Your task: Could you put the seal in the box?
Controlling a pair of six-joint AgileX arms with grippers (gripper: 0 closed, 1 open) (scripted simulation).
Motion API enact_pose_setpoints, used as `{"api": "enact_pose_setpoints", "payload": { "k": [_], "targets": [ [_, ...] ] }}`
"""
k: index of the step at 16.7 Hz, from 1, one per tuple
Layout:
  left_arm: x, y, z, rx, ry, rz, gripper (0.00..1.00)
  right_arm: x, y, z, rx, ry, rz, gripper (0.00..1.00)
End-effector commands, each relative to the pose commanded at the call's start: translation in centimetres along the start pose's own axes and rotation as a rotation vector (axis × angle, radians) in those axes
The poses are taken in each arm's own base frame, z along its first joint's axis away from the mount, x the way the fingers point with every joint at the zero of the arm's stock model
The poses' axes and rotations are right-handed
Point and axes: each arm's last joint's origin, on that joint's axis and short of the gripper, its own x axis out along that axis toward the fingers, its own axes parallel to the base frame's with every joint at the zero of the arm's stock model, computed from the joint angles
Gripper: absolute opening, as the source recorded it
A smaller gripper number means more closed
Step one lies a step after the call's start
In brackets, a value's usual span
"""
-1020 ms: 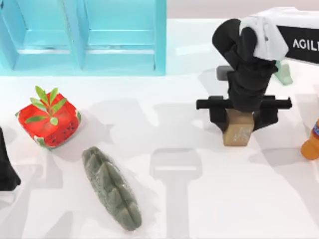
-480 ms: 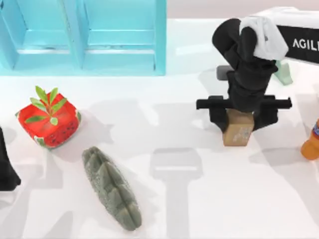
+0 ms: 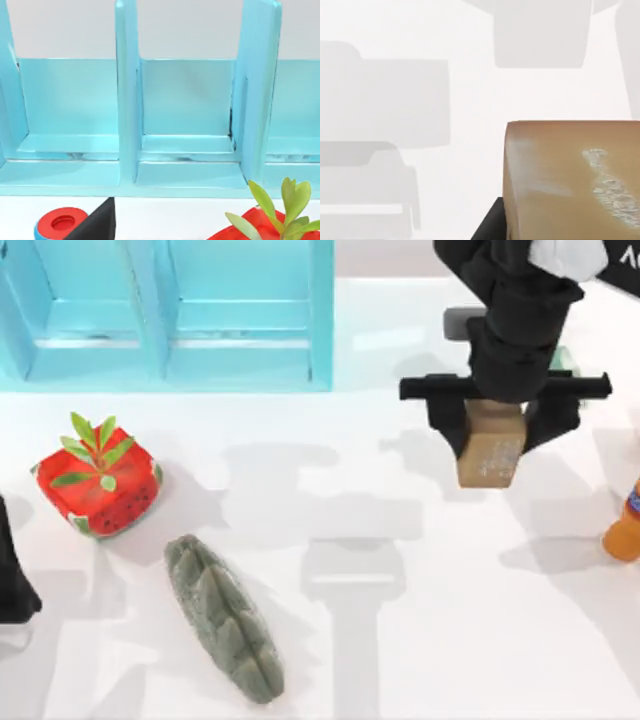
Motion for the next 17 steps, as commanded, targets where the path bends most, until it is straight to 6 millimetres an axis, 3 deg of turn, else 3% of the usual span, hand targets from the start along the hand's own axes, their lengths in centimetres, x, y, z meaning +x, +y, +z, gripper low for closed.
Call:
{"api": "enact_pose_setpoints", "payload": {
  "k": [3, 7, 10, 13, 15, 17],
  "targets": [
    [0.0, 0.0, 0.0, 0.0, 0.0, 0.0, 1.0, -1.9, -0.2, -0.2, 0.001, -0.01, 0.005, 0.0],
    [0.0, 0.0, 0.0, 0.0, 0.0, 0.0, 1.0, -1.7, -0.1, -0.2, 0.002, -0.009, 0.004, 0.0],
    [0.0, 0.0, 0.0, 0.0, 0.0, 0.0, 1.0, -2.7, -2.8, 0.8, 0.021, -0.05, 0.0, 0.0],
    [0.0, 0.0, 0.0, 0.0, 0.0, 0.0, 1.0, -4.2, -9.5, 1.9, 0.043, -0.103, -0.027, 0.0],
    [0.0, 0.0, 0.0, 0.0, 0.0, 0.0, 1.0, -5.1, -15.9, 1.9, 0.057, -0.113, -0.054, 0.0],
    [0.0, 0.0, 0.0, 0.0, 0.0, 0.0, 1.0, -5.6, -22.7, 0.6, 0.052, -0.093, -0.071, 0.0]
  ]
}}
